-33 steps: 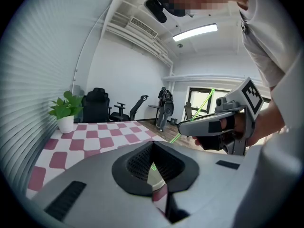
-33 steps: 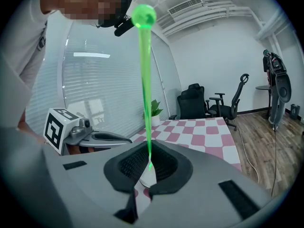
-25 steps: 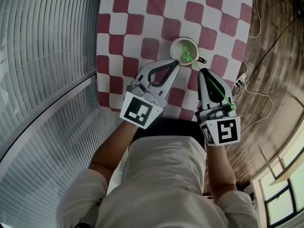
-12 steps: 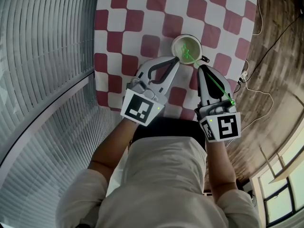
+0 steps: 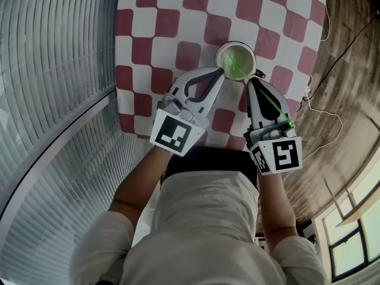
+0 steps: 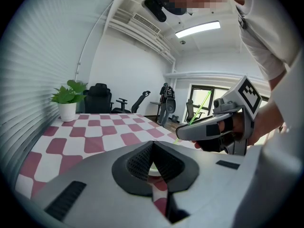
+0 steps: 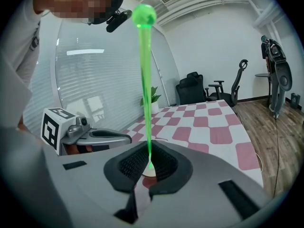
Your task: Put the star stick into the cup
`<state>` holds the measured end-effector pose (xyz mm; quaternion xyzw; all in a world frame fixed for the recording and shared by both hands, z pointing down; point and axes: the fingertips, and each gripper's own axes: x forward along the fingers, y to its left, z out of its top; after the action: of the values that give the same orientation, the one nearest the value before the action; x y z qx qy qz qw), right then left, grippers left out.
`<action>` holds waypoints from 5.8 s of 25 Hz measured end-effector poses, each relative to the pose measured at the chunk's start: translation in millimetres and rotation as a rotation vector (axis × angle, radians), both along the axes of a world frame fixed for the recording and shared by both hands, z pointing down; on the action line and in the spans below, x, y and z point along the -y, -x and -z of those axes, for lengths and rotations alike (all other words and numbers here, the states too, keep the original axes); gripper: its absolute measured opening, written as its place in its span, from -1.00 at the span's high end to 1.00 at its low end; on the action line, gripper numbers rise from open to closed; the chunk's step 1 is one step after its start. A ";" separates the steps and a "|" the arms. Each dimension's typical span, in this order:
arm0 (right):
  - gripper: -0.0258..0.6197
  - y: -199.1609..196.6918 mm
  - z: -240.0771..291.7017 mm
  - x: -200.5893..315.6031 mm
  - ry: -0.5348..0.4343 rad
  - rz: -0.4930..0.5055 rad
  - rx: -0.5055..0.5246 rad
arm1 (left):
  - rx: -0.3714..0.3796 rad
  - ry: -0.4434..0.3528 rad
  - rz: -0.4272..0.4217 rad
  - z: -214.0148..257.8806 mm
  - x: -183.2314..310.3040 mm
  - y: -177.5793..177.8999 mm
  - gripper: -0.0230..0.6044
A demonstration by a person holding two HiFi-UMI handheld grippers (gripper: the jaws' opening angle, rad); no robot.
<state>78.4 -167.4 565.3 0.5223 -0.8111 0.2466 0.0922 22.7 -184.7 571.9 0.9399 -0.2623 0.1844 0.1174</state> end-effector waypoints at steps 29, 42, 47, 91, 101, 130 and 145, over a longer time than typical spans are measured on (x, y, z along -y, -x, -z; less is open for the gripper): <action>0.54 -7.6 -19.5 7.7 0.032 -0.088 0.023 | 0.006 0.016 0.007 -13.4 1.2 5.7 0.83; 0.35 -11.7 -29.1 5.2 0.039 -0.092 0.024 | 0.014 0.007 -0.003 -14.3 -4.5 2.7 0.83; 0.29 -10.0 -32.7 0.0 0.044 -0.083 0.029 | 0.016 0.008 -0.002 -15.8 -7.7 4.1 0.83; 0.00 -56.0 72.8 -53.9 -0.110 -0.113 -0.085 | -0.028 -0.104 -0.014 93.1 -46.4 -16.5 0.83; 0.02 -46.7 141.0 -67.2 -0.182 -0.054 -0.097 | -0.085 -0.127 -0.013 145.8 -61.7 -16.4 0.83; 0.79 11.7 327.8 -85.2 -0.438 0.089 -0.077 | -0.248 -0.231 -0.073 315.6 -94.1 -14.8 0.83; 0.83 11.2 378.0 -91.4 -0.519 0.074 -0.121 | -0.291 -0.295 -0.080 364.4 -98.7 -12.5 0.83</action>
<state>67.2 -76.0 187.2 0.5121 -0.8588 -0.0048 0.0122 35.2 -86.0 207.6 0.9733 -0.2292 0.0110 0.0077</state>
